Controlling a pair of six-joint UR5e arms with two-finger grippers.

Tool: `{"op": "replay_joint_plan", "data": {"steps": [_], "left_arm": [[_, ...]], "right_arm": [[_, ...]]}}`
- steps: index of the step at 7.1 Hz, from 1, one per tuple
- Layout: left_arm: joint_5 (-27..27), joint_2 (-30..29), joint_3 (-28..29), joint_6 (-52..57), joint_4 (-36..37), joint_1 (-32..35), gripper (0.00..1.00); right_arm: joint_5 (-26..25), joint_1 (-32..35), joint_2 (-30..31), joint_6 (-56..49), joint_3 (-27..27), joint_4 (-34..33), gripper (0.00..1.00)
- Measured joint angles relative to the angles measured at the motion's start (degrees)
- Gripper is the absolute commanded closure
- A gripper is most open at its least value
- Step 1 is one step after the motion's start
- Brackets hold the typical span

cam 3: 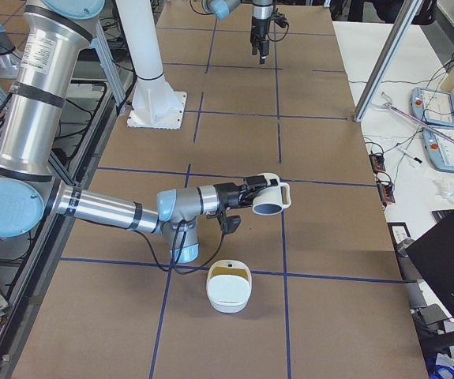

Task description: Left arm hands cup to right arm to dump lemon

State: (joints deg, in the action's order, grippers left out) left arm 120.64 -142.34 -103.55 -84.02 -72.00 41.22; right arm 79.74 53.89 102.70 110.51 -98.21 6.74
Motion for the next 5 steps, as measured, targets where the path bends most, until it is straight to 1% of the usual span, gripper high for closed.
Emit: {"op": "replay_joint_plan", "data": {"steps": [2,3,4,5], "left_arm": [[0.14,0.99,-2.05,0.06,-0.10,0.00,0.00],[0.24,1.04,-2.55,0.08,-0.09,0.01,0.00],[0.29,1.03,-2.87,0.07,-0.10,0.01,0.00],[0.15,1.02,-3.05,0.05,-0.11,0.01,0.00]], "right_arm": [[-4.06,-6.47,-5.78,-22.68,-0.66,-7.60,1.00],[-6.75,-9.76,-9.47,-31.05,-0.71,-12.01,1.00],[-10.54,-13.86,-13.93,-36.28,-0.70,-16.70,1.00],[-16.51,-19.37,-19.05,-41.93,-0.54,-22.13,1.00]]}}
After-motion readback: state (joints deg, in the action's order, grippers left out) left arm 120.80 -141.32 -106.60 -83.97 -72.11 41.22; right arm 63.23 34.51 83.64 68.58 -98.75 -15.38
